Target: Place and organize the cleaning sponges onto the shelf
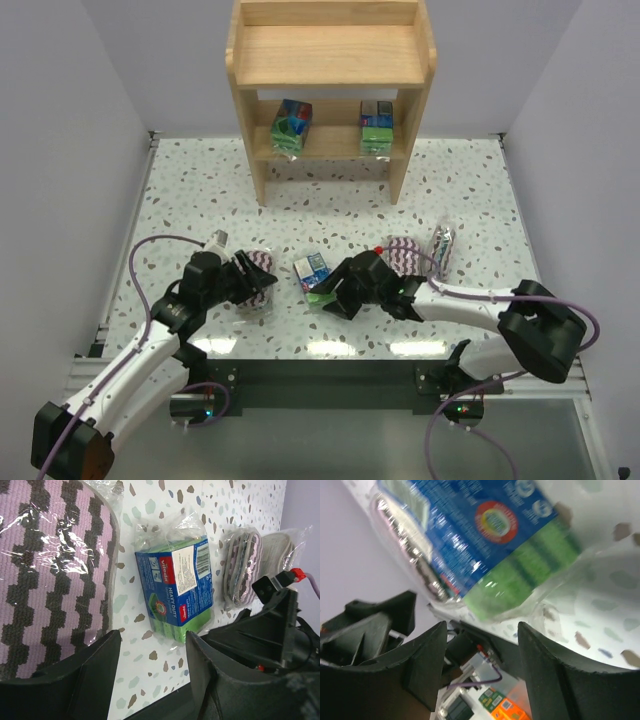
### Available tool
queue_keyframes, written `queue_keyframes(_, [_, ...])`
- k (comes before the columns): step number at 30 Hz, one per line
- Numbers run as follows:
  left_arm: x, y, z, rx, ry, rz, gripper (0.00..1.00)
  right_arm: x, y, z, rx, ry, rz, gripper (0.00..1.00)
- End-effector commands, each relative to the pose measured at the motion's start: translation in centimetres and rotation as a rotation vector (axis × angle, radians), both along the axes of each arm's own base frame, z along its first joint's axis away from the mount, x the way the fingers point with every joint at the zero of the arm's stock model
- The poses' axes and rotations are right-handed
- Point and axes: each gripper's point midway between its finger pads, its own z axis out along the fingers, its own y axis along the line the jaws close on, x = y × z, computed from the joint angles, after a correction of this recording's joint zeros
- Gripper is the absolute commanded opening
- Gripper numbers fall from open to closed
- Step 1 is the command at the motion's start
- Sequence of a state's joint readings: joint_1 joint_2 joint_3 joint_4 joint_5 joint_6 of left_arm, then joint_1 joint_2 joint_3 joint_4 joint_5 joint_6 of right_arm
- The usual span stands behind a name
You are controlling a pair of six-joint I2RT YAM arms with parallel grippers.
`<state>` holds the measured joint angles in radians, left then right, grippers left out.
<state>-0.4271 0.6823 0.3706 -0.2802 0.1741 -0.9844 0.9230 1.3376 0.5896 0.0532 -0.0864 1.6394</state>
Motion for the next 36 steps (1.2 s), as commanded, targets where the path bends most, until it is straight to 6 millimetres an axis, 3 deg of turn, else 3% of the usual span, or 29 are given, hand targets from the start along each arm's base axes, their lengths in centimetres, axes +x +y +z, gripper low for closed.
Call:
queue_keyframes(1, [0.5,-0.2,1.8,-0.015,-0.038,0.003,0.60,1.6,0.0,-1.5,-0.036,-0.005,-0.080,0.61])
queue_keyframes(7, [0.4,0.0,1.9,-0.008,-0.042,0.007,0.60,2.5,-0.3,-3.5,-0.105,0.010,-0.110,0.57])
queue_keyframes(10, [0.4,0.0,1.9,-0.007,-0.042,0.008,0.60,3.0,-1.4,-4.2,-0.144,-0.005,-0.162,0.40])
queue_keyframes(11, [0.3,0.0,1.9,-0.008,-0.042,0.009,0.60,3.2,-1.7,-4.2,-0.151,-0.009,-0.173,0.25])
queue_keyframes(14, [0.3,0.0,2.0,-0.009,-0.043,0.007,0.59,3.3,-2.0,-3.1,-0.134,-0.036,-0.165,0.01])
queue_keyframes(18, [0.5,0.0,2.4,-0.008,-0.052,0.011,0.59,3.2,-1.9,0.8,-0.058,-0.112,-0.145,0.00])
queue_keyframes(19, [0.6,0.0,2.5,-0.010,-0.055,0.012,0.59,3.5,-1.9,3.2,-0.013,-0.163,-0.151,0.00])
queue_keyframes(21, [0.6,0.0,2.7,-0.011,-0.058,0.010,0.59,4.1,-2.2,5.8,0.020,-0.224,-0.167,0.00])
queue_keyframes(22, [0.7,0.0,2.8,-0.011,-0.061,0.013,0.59,4.6,-2.6,8.6,0.045,-0.281,-0.186,0.00])
queue_keyframes(26, [1.0,-0.1,3.5,-0.012,-0.075,0.010,0.59,6.3,-3.7,14.6,0.093,-0.401,-0.241,0.00])
queue_keyframes(27, [1.1,-0.1,3.8,-0.012,-0.084,0.011,0.59,7.0,-4.3,15.2,0.078,-0.409,-0.269,0.00])
queue_keyframes(28, [1.2,-0.1,3.9,-0.013,-0.084,0.011,0.59,7.8,-4.6,17.0,0.088,-0.431,-0.294,0.00])
queue_keyframes(29, [1.1,-0.2,3.8,-0.010,-0.080,0.009,0.59,9.2,-5.5,17.3,0.069,-0.436,-0.346,0.00])
queue_keyframes(30, [1.2,-0.2,4.0,-0.013,-0.084,0.008,0.59,10.0,-5.6,19.0,0.092,-0.460,-0.371,0.00])
queue_keyframes(33, [1.1,-0.2,4.2,-0.019,-0.084,0.008,0.59,13.2,-6.1,21.8,0.120,-0.503,-0.436,0.00])
queue_keyframes(36, [1.0,-0.2,4.4,-0.021,-0.088,0.008,0.59,16.0,-5.6,22.9,0.111,-0.509,-0.460,0.00])
